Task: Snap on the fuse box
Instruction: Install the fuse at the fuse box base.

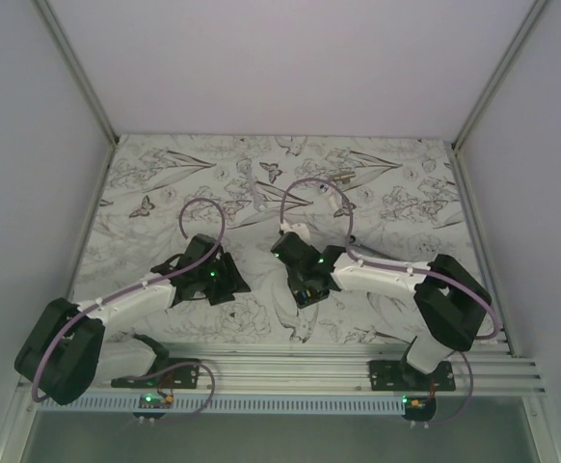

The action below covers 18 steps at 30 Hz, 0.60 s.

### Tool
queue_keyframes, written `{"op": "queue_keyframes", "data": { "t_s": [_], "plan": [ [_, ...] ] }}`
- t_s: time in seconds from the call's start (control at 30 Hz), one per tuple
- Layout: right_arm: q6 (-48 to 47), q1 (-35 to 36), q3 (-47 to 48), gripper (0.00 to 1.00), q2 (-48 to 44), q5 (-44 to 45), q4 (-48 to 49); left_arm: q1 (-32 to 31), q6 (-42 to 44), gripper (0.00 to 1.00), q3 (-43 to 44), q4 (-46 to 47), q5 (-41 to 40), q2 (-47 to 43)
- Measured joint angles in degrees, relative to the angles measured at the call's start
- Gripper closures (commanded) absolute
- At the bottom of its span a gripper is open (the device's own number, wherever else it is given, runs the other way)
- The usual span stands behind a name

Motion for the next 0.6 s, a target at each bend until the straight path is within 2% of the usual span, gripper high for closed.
{"op": "queue_keyframes", "data": {
  "t_s": [0.27,0.53,0.6],
  "plan": [
    [0.8,-3.2,-0.5,1.0,0.0,-4.6,2.8,0.0,0.0,0.41,0.0,0.0,0.0,0.0],
    [0.2,-2.5,5.0,1.0,4.3,-3.2,1.6,0.0,0.0,0.32,0.0,0.0,0.1,0.2],
    [-0.1,-1.8,6.2,0.96,4.5,-2.1,0.5,0.0,0.0,0.29,0.0,0.0,0.1,-0.2]
  ]
}}
